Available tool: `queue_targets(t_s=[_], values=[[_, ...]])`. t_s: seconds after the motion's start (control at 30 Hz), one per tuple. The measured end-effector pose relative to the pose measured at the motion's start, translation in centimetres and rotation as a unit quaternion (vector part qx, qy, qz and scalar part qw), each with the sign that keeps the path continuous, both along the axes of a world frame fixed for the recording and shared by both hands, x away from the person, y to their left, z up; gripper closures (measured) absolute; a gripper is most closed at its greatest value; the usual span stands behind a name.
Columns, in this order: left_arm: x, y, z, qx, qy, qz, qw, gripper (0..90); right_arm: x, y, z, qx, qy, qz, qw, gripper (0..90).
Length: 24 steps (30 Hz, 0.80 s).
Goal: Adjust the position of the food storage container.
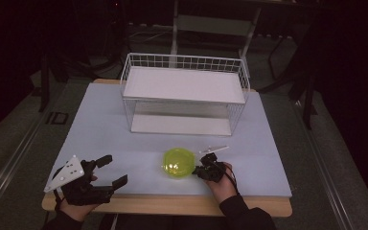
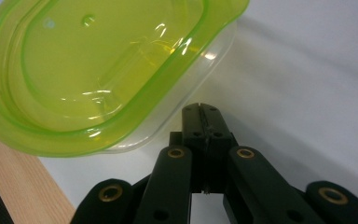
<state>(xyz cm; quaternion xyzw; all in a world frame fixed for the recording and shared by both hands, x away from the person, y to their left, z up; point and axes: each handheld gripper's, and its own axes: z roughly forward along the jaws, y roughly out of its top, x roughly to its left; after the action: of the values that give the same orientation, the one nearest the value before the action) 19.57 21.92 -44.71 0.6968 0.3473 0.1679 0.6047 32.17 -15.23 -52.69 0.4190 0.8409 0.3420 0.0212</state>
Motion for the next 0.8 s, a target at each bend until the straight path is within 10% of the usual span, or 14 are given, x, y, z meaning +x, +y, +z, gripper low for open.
queue_targets(t_s=[0.53,0.8], values=[[0.1,-0.2,-0.1,0.007,0.013,-0.02,0.9997,13.7,0.4,1.2,0.3,-0.002,-0.011,0.0,0.9999,89.1],[0.1,-0.3,0.0,0.01,0.017,-0.024,0.9995,13.8,-0.6,-0.7,2.8,-0.019,-0.071,-0.013,0.9972,76.2]])
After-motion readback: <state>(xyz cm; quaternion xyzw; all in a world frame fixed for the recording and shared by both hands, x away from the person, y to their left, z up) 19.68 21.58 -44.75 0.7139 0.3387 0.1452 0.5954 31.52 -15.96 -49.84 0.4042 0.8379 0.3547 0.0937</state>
